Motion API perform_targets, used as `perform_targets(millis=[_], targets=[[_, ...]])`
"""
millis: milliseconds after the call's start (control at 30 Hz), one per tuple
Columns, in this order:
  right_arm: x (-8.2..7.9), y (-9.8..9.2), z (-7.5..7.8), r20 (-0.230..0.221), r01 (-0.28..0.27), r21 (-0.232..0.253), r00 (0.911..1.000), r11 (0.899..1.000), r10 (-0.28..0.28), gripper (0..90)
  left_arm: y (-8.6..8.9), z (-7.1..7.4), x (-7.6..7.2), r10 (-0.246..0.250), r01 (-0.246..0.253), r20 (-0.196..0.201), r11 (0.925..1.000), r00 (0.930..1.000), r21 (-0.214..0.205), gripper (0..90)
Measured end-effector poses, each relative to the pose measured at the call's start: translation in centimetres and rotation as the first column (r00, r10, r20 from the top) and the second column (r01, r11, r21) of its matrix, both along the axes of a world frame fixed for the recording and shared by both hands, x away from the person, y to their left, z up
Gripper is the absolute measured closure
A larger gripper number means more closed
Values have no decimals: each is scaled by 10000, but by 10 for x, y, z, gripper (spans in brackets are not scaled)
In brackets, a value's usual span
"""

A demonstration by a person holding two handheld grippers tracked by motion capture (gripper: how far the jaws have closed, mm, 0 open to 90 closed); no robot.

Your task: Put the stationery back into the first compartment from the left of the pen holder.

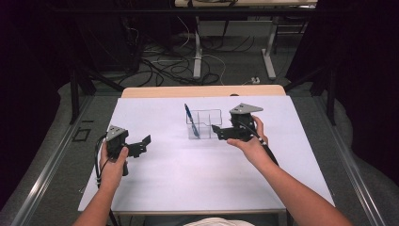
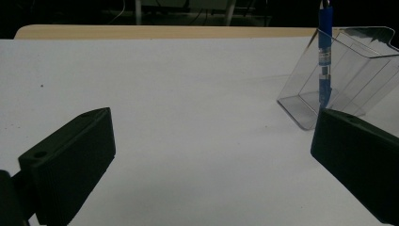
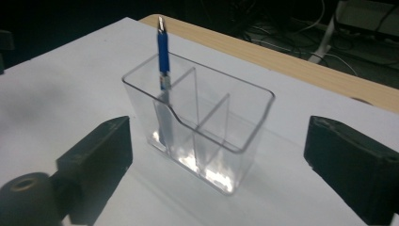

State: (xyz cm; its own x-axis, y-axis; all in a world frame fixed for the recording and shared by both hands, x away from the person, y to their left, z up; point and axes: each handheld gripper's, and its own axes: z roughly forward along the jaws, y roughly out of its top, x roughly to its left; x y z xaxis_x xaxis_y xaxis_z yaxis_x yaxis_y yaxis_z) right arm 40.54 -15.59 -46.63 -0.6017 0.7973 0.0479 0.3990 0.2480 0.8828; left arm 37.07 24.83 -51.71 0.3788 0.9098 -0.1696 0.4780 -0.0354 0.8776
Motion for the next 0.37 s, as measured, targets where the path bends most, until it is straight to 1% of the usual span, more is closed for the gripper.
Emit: perform_targets(millis=[67, 100, 167, 300, 367], targets=[[-4, -9, -5, -31, 231, -16, 9997, 9997, -231, 31, 0, 0, 0, 30, -30, 16, 10000, 10000, -38, 4], [-6, -13, -7, 26, 427, -55, 9991, 9991, -427, 9, 0, 0, 0, 39, -39, 15, 10000, 10000, -48, 4], [-9, -23, -12, 28, 698, -122, 9976, 9975, -698, 0, 0, 0, 0, 22, -22, -32, 10000, 10000, 31, 4], [-14, -41, -21, -25, 1457, -159, 9893, 9892, -1457, 0, 1, 0, 0, 90, -90, -3, 10000, 10000, 1, 4], [-16, -49, -25, -169, 1720, -53, 9849, 9851, -1720, 0, 1, 0, 0, 91, -91, 21, 10000, 10000, 17, 4]])
